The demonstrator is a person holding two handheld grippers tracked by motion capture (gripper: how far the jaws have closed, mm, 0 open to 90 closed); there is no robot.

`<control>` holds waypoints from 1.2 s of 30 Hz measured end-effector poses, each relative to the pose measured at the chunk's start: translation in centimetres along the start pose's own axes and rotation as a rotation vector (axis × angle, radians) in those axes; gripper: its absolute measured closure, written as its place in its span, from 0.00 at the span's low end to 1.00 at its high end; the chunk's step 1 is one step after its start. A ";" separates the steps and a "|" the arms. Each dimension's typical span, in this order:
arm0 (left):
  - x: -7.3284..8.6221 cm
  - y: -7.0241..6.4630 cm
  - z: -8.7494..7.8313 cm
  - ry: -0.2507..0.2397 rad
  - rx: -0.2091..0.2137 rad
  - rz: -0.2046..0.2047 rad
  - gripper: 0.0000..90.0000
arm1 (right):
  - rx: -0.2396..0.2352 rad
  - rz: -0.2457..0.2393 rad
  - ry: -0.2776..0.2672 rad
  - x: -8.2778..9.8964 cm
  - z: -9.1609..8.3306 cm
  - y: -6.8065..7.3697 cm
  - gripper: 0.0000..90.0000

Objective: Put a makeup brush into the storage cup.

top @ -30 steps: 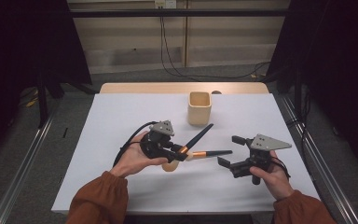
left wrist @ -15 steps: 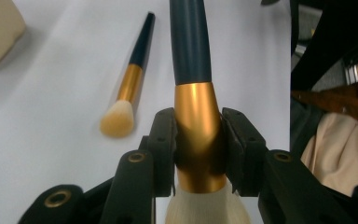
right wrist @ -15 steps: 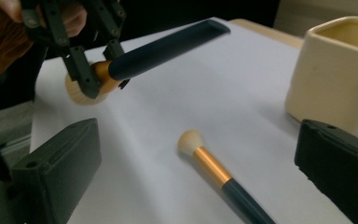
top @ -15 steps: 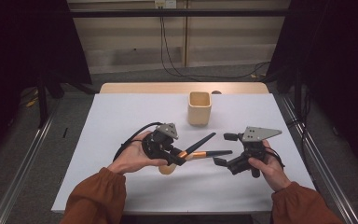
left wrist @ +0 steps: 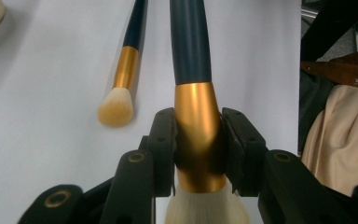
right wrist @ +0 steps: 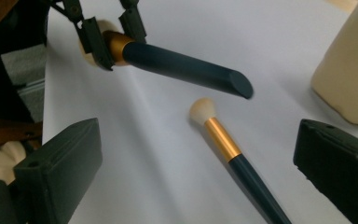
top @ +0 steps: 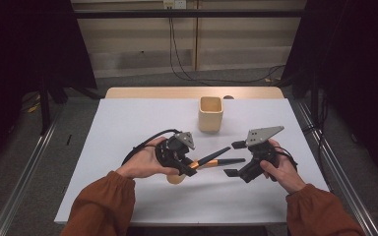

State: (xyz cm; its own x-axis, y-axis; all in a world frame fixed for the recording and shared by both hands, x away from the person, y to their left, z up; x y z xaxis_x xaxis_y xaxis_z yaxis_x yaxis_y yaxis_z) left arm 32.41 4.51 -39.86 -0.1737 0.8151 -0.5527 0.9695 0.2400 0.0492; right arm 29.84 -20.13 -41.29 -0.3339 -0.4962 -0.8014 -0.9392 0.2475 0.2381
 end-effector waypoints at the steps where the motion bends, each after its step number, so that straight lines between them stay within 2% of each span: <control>1: -0.1 0.0 0.1 0.007 -0.002 0.001 0.74 | -0.008 0.001 0.018 -0.2 0.0 0.0 0.02; 9: -0.2 0.1 0.6 0.085 0.020 0.025 0.74 | -0.083 0.008 0.169 -1.2 0.7 -0.5 0.02; 14: -0.3 0.2 0.8 0.111 0.021 0.036 0.74 | -0.056 -0.013 0.256 -1.6 1.3 -0.9 0.04; 17: -0.3 0.1 1.0 0.138 0.032 0.056 0.74 | -0.086 -0.038 0.311 -1.8 1.8 -0.9 0.03; 21: -0.2 0.3 1.5 0.167 0.036 0.059 0.74 | -0.073 -0.056 0.401 -2.3 2.4 -1.0 0.04; 27: -0.4 0.0 1.7 0.171 0.045 0.066 0.74 | -0.092 -0.054 0.476 -3.1 3.4 -1.4 0.05; 31: -0.5 0.0 1.8 0.172 0.045 0.082 0.74 | -0.126 -0.076 0.527 -3.3 4.2 -1.4 0.11; 33: -0.5 -0.1 1.9 0.170 0.045 0.080 0.74 | -0.124 -0.102 0.529 -3.5 4.6 -1.2 0.13; 35: -0.5 -0.1 1.9 0.174 0.043 0.092 0.74 | -0.140 -0.093 0.539 -3.5 4.8 -1.2 0.13; 36: -0.5 -0.2 2.0 0.172 0.044 0.081 0.74 | -0.141 -0.095 0.536 -3.5 5.0 -1.3 0.13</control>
Point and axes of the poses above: each handheld gripper's, and its own axes: z roughly forward along the jaws, x roughly out of its underside, y roughly to its left, the point moved 2 cm from there along z, roughly forward along the jaws, and after that the axes turned 14 degrees about -x, right-handed, at the moved point
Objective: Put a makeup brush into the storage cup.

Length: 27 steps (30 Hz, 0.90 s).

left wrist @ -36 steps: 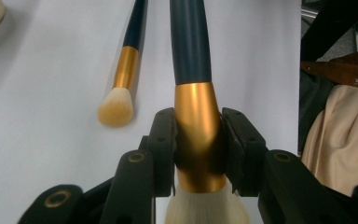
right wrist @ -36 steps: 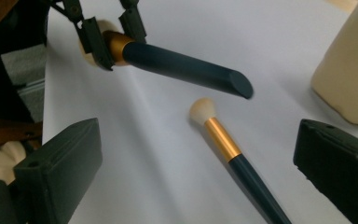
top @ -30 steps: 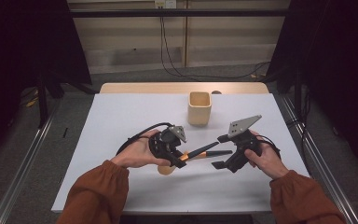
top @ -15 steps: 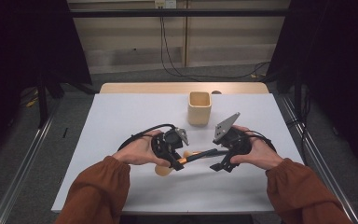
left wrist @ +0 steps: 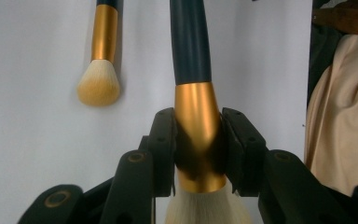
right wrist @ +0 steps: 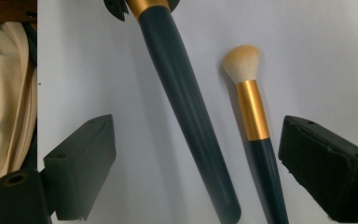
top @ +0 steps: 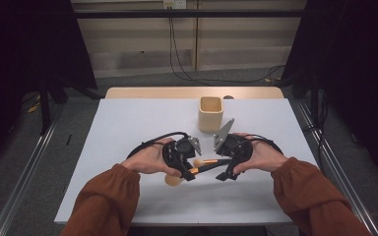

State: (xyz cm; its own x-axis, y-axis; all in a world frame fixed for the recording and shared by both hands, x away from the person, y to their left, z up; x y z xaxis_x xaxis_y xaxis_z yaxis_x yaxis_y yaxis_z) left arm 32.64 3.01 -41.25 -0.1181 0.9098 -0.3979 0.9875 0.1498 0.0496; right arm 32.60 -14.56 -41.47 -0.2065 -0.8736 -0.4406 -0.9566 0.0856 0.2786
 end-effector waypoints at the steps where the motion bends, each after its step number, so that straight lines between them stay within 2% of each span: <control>1: 0.0 0.0 0.0 -0.004 0.003 0.003 0.74 | -0.006 -0.010 0.002 0.0 0.1 -0.1 0.15; 3: -0.1 -0.1 0.2 -0.011 0.001 0.000 0.74 | -0.018 0.000 0.002 -0.2 0.3 -0.1 0.16; 5: -0.2 0.1 0.2 0.004 0.004 0.026 0.74 | -0.026 -0.001 -0.007 -0.4 0.4 -0.2 0.17; 6: -0.2 0.0 0.2 0.002 0.004 0.007 0.74 | -0.022 -0.005 -0.017 -0.5 0.5 -0.3 0.17; 7: -0.2 0.1 0.2 0.004 0.000 0.019 0.74 | -0.018 -0.002 -0.021 -0.6 0.4 -0.2 0.19; 8: -0.2 0.0 0.1 -0.001 -0.001 0.002 0.74 | -0.027 -0.004 -0.040 -0.8 0.4 -0.3 0.20; 10: -0.2 0.1 0.0 -0.008 -0.004 -0.001 0.74 | -0.028 -0.015 -0.056 -1.0 0.4 -0.4 0.21; 11: -0.2 0.1 -0.1 -0.008 -0.004 0.003 0.74 | -0.037 -0.005 -0.060 -1.1 0.4 -0.3 0.24; 17: -0.3 0.1 -0.1 -0.013 -0.012 0.020 0.74 | -0.073 -0.019 -0.075 -1.7 0.7 -0.4 0.37; 18: -0.3 -0.2 0.1 -0.042 -0.018 -0.027 0.74 | -0.077 -0.023 -0.076 -1.8 0.8 -0.3 0.39; 19: -0.4 -0.2 0.1 -0.047 -0.015 -0.037 0.74 | -0.080 -0.031 -0.083 -1.9 1.0 -0.4 0.42; 23: -0.4 -0.2 0.1 -0.042 -0.016 -0.025 0.74 | -0.108 -0.038 -0.091 -1.9 1.4 -0.5 0.52; 24: -0.4 -0.4 0.2 -0.060 -0.027 -0.048 0.74 | -0.112 -0.039 -0.096 -1.9 1.5 -0.6 0.54; 25: -0.4 -0.3 0.1 -0.057 -0.020 -0.042 0.74 | -0.118 -0.037 -0.099 -1.9 1.5 -0.6 0.58; 26: -0.3 0.1 -0.1 -0.024 -0.010 0.018 0.74 | -0.124 -0.040 -0.103 -1.8 1.5 -0.6 0.59; 27: -0.3 0.1 -0.1 -0.027 -0.009 0.009 0.74 | -0.128 -0.037 -0.105 -1.8 1.6 -0.6 0.60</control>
Point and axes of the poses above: each handheld gripper's, and its own axes: z roughly forward along the jaws, x roughly out of its underside, y roughly to its left, the point moved 2 cm from there along z, roughly forward along the jaws, and after that the axes turned 14 degrees about -x, right-handed, at the moved point
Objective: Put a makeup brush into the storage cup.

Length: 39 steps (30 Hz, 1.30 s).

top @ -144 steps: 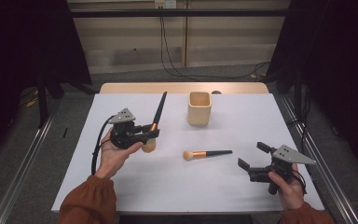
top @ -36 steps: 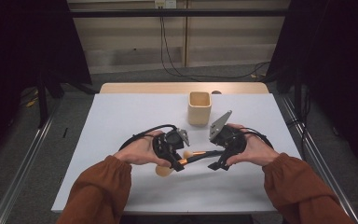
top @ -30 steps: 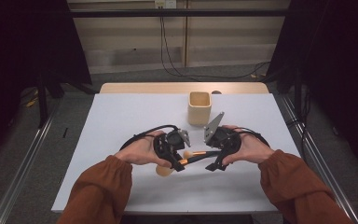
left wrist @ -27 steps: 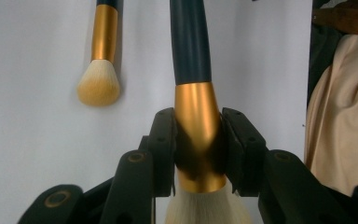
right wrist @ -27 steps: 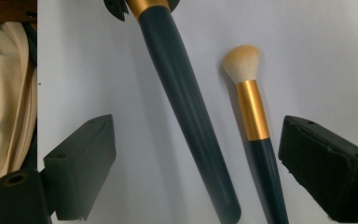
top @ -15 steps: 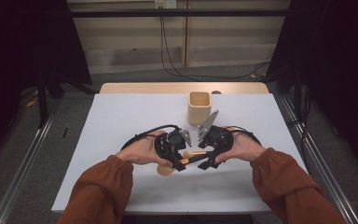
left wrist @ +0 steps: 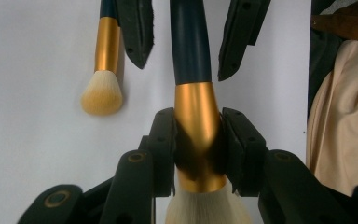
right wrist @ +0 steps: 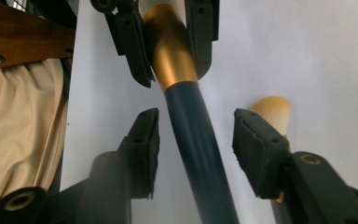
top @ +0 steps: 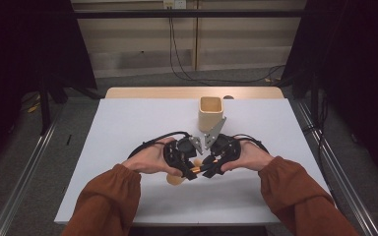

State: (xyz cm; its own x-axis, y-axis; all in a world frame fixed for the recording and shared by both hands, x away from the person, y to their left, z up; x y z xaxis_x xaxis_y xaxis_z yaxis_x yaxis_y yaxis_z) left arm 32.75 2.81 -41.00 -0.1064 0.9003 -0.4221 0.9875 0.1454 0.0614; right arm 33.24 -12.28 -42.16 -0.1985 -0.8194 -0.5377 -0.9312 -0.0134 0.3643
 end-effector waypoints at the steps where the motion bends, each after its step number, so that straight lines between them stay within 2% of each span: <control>1: 0.0 0.0 0.0 -0.002 -0.001 0.000 0.74 | -0.003 -0.001 -0.004 0.0 0.0 0.0 0.63; 5: 0.0 0.2 0.0 0.006 0.000 0.028 0.74 | -0.018 -0.010 -0.015 0.0 0.0 0.1 0.70; 6: 0.0 0.1 0.0 0.000 0.003 0.013 0.74 | -0.015 -0.025 -0.020 0.0 0.1 0.0 0.72; 7: 0.0 0.1 0.0 -0.001 0.008 0.014 0.74 | -0.023 -0.025 -0.021 0.0 0.1 0.1 0.74; 8: 0.0 -0.2 0.1 -0.013 0.008 -0.009 0.74 | -0.024 -0.021 -0.015 0.0 0.0 0.2 0.76; 10: -0.1 0.0 0.0 -0.007 0.009 0.023 0.74 | -0.021 -0.023 -0.016 0.0 0.0 0.2 0.76; 12: -0.1 0.0 0.1 -0.010 0.008 0.018 0.74 | -0.019 -0.037 -0.017 0.0 0.1 0.2 0.77; 14: -0.1 -0.1 0.1 -0.022 0.012 -0.012 0.74 | -0.014 -0.037 -0.018 0.0 0.1 0.2 0.78; 15: 0.0 0.1 0.1 -0.013 0.004 0.006 0.74 | -0.014 -0.037 -0.020 0.0 0.1 0.2 0.78; 17: 0.1 0.1 0.0 -0.020 -0.002 0.006 0.74 | -0.014 -0.049 -0.022 0.1 0.1 0.3 0.81; 20: 0.3 0.3 0.0 -0.028 0.000 -0.014 0.74 | -0.017 -0.070 -0.031 0.2 0.2 0.4 0.83; 24: 0.4 0.4 0.1 -0.039 0.007 -0.027 0.73 | -0.019 -0.072 -0.037 0.3 0.1 0.4 0.84; 25: 0.4 0.5 0.1 -0.037 0.008 -0.016 0.73 | -0.022 -0.068 -0.037 0.3 0.1 0.4 0.84; 28: 0.4 0.7 0.0 -0.053 0.012 -0.037 0.66 | -0.027 -0.064 -0.035 0.4 0.1 0.4 0.84; 30: 0.5 0.8 -0.1 -0.058 0.018 -0.050 0.67 | -0.023 -0.061 -0.040 0.4 0.0 0.3 0.84; 33: 0.8 0.7 0.1 -0.092 0.009 -0.075 0.62 | -0.028 -0.059 -0.037 0.4 0.0 0.4 0.84; 35: 1.1 0.8 0.3 -0.103 -0.009 -0.096 0.53 | -0.020 -0.057 -0.030 0.5 0.0 0.5 0.84; 38: 1.5 0.9 0.4 -0.110 -0.013 -0.114 0.46 | -0.013 -0.050 -0.025 0.8 -0.1 0.5 0.84; 39: 1.6 0.9 0.4 -0.120 -0.020 -0.132 0.43 | -0.001 -0.054 -0.028 0.8 -0.2 0.4 0.84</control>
Point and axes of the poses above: each handheld gripper's, and its own axes: z roughly forward along the jaws, x roughly out of its underside, y roughly to its left, the point moved 2 cm from there along z, roughly forward along the jaws, and after that the axes turned 14 degrees about -x, right-handed, at the moved point
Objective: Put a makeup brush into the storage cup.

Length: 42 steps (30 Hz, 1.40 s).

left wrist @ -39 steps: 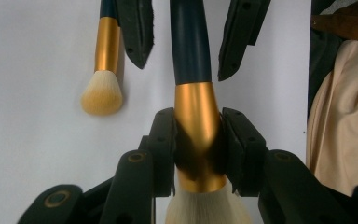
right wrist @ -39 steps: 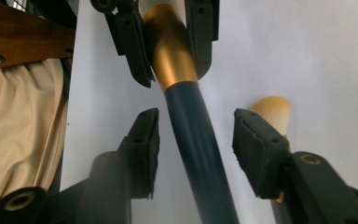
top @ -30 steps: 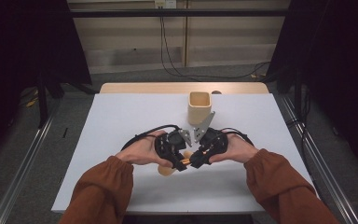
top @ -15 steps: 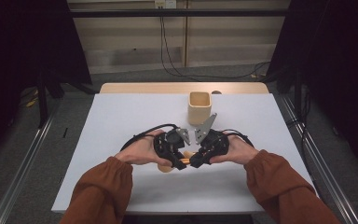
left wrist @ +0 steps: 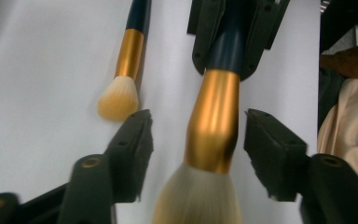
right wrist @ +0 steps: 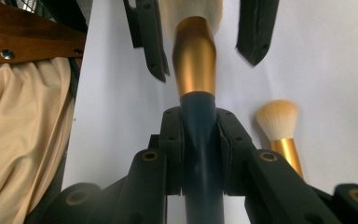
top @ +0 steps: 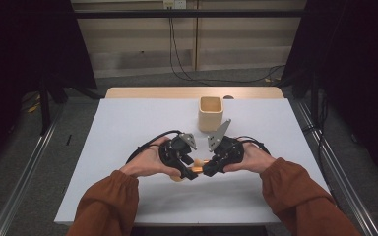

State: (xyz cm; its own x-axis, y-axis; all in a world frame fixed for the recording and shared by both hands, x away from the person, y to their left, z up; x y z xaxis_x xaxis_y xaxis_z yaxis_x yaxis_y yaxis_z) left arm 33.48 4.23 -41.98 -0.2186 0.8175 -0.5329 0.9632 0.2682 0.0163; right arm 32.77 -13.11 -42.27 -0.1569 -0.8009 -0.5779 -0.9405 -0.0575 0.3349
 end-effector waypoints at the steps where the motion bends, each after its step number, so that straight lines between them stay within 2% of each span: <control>1: 0.1 0.1 -0.1 0.000 -0.012 -0.006 0.41 | 0.000 0.006 -0.006 0.1 -0.1 0.0 0.84; 6: 0.6 0.7 -0.4 -0.039 -0.061 -0.054 0.24 | -0.005 0.035 -0.024 0.5 -0.4 -0.2 0.84; 11: 1.4 1.1 -0.9 -0.061 -0.125 -0.071 0.12 | 0.003 0.065 -0.040 1.1 -0.7 -0.4 0.84; 13: 1.8 1.4 -1.1 -0.069 -0.132 -0.084 0.09 | 0.013 0.077 -0.047 1.4 -0.9 -0.4 0.84; 15: 2.1 1.7 -1.2 -0.061 -0.132 -0.114 0.07 | 0.021 0.087 -0.056 1.7 -1.0 -0.4 0.84; 17: 2.4 1.7 -1.4 -0.074 -0.139 -0.148 0.05 | 0.033 0.090 -0.065 2.0 -1.2 -0.4 0.84; 18: 2.6 1.8 -1.5 -0.075 -0.164 -0.149 0.05 | 0.025 0.095 -0.083 2.1 -1.3 -0.4 0.84; 19: 2.7 1.7 -1.6 -0.081 -0.176 -0.167 0.06 | 0.030 0.098 -0.096 2.3 -1.4 -0.4 0.84; 20: 2.8 1.6 -1.7 -0.092 -0.179 -0.184 0.06 | 0.031 0.101 -0.098 2.4 -1.5 -0.4 0.84; 23: 3.4 1.6 -2.0 -0.114 -0.183 -0.178 0.05 | 0.046 0.115 -0.102 2.9 -1.7 -0.3 0.84; 24: 3.5 1.5 -2.0 -0.123 -0.192 -0.198 0.04 | 0.055 0.119 -0.105 3.0 -1.7 -0.3 0.84; 26: 3.8 1.6 -2.2 -0.138 -0.210 -0.210 0.04 | 0.066 0.141 -0.111 3.4 -1.9 -0.4 0.84; 30: 4.5 1.6 -2.4 -0.188 -0.209 -0.234 0.04 | 0.088 0.188 -0.145 3.9 -2.1 -0.3 0.84; 34: 5.2 1.5 -2.5 -0.190 -0.231 -0.241 0.04 | 0.133 0.225 -0.168 4.4 -2.3 -0.2 0.84; 37: 5.7 1.3 -2.6 -0.201 -0.237 -0.263 0.06 | 0.151 0.257 -0.211 4.7 -2.4 -0.1 0.84; 42: 6.9 0.9 -3.3 -0.231 -0.277 -0.291 0.05 | 0.177 0.275 -0.262 5.3 -2.0 0.2 0.84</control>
State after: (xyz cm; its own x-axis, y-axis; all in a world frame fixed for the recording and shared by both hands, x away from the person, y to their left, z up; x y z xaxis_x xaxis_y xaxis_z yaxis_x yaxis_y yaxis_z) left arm 32.38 11.76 -42.88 -0.4028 0.5615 -0.7228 0.7821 0.6214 0.0469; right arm 32.38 -18.60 -43.81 -0.4596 -0.5917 -0.6623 -0.8864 0.2594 0.3834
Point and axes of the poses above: each handheld gripper's, and its own axes: z roughly forward along the jaws, x roughly out of its underside, y roughly to its left, the point moved 2 cm from there along z, roughly forward along the jaws, and after that the axes turned 14 degrees about -x, right-handed, at the moved point
